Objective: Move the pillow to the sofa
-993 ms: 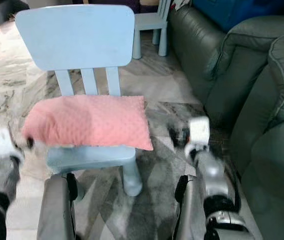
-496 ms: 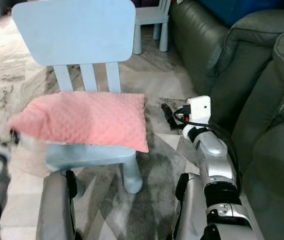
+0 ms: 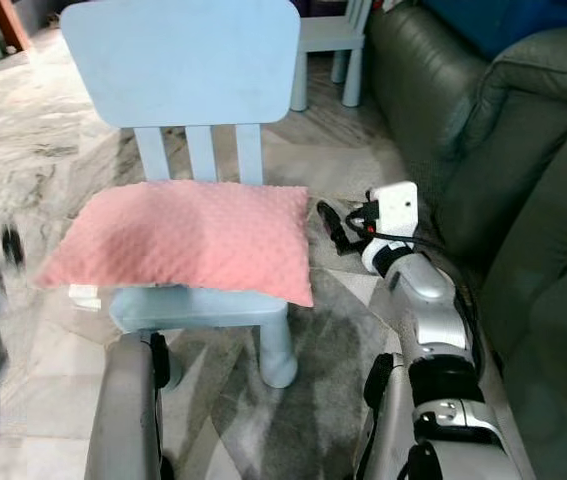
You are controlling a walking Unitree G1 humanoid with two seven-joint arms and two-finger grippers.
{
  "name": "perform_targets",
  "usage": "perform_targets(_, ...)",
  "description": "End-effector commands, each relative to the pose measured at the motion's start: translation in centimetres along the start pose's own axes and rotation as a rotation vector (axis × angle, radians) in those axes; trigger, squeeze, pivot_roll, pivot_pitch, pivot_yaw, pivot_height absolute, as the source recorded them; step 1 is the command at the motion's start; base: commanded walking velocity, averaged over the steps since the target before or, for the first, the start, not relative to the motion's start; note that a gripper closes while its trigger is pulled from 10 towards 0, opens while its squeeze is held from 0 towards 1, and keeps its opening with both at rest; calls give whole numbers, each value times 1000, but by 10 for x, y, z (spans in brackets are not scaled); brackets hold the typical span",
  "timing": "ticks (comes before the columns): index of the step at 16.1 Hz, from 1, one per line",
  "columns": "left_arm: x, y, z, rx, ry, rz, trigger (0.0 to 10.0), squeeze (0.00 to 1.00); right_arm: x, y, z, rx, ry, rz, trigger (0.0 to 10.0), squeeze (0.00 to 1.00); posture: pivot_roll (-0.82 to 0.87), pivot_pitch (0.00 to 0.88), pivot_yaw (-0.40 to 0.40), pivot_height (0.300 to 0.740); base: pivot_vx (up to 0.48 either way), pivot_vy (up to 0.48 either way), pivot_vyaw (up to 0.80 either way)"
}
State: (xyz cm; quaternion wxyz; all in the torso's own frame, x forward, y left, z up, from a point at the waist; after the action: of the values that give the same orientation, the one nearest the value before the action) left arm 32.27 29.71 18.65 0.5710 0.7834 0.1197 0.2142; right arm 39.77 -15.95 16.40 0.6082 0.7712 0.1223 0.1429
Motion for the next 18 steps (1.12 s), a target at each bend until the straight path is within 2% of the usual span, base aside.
perform_targets(1,10,9,-1,-13,0,4,10000,0,5,13,-10,13,46,30,10000,0,75,0,24,333,0,0,0)
perform_targets(2,27,10,-3,-20,-5,-38,10000,0,8,17,-13,54,64,33,10000,0,67,0,30,333,0,0,0)
perform_targets(3,39,-2,-4,-19,-23,-110,10000,0,9,17,-15,83,82,23,10000,0,55,0,37,333,0,0,0)
perform_targets(4,49,-20,-12,-104,-17,-215,10000,0,9,18,-17,111,89,20,10000,0,40,0,47,333,0,0,0)
perform_targets(7,64,-45,-21,-235,-54,-391,10000,0,9,20,-23,295,147,-7,10000,0,28,0,53,333,0,0,0)
perform_targets(8,67,-51,-17,-284,-105,-431,10000,0,8,17,-22,399,168,-34,10000,0,33,4,50,333,0,0,0)
perform_targets(9,68,-55,-16,-343,-110,-465,10000,0,9,15,-23,460,185,-56,10000,0,34,27,44,333,0,0,0)
perform_targets(10,69,-56,-16,-357,-124,-473,10000,0,10,14,-26,485,211,-79,10000,0,33,40,42,333,0,0,0)
perform_targets(11,71,-55,-11,-400,-158,-490,10000,0,11,10,-30,507,234,-129,10000,0,37,72,33,333,0,0,0)
perform_targets(14,74,-51,-3,-455,-207,-502,10000,0,14,1,-33,478,234,-209,10000,0,40,129,22,333,0,0,0)
perform_targets(15,73,-51,2,-463,-242,-515,10000,0,18,-1,-38,467,259,-244,10000,0,39,152,19,333,0,0,0)
perform_targets(17,72,-51,4,-456,-257,-524,10000,0,22,0,-41,452,276,-269,10000,0,44,181,17,333,0,0,0)
perform_targets(18,73,-49,6,-468,-262,-528,10000,0,27,1,-45,416,292,-289,10000,0,45,195,16,333,0,0,0)
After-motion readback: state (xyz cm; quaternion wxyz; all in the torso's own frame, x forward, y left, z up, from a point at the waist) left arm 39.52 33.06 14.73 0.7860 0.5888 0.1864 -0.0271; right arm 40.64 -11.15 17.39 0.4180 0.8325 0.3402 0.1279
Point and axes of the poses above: a point about 5 cm out from each wrist's last joint towards the gripper, its own x axis pointing out of the wrist towards the gripper, its own y axis along the axis of the wrist's last joint, z = x × y, the point moved 4 cm from there along x, pointing out of the wrist towards the gripper, and after that the axes turned 14 degrees about x, right-handed, at the moved point
